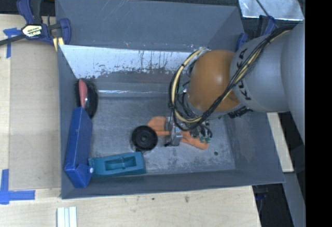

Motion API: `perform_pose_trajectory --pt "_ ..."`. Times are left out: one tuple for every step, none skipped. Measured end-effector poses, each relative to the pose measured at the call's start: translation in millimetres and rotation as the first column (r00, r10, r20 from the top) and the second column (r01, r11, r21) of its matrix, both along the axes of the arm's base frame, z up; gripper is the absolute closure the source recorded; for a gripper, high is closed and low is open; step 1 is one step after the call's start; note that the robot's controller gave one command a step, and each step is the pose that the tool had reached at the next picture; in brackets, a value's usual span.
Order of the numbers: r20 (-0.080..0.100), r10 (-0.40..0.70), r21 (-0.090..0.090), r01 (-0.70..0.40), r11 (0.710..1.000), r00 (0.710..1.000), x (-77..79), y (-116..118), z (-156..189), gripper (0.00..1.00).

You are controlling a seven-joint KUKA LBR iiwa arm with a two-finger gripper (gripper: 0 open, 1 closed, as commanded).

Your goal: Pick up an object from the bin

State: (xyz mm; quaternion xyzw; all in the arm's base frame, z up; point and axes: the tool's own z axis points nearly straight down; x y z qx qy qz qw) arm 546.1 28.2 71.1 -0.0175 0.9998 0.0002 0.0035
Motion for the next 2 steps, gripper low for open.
perform_pose_trajectory --pt "0.000 0.000 0.000 0.000 1.000 1.000 0.1 0.0 0.0 1.00" --pt "0.000 0.207 -0.001 -0.207 0.978 0.978 9.9 39.1 7.1 1.00"
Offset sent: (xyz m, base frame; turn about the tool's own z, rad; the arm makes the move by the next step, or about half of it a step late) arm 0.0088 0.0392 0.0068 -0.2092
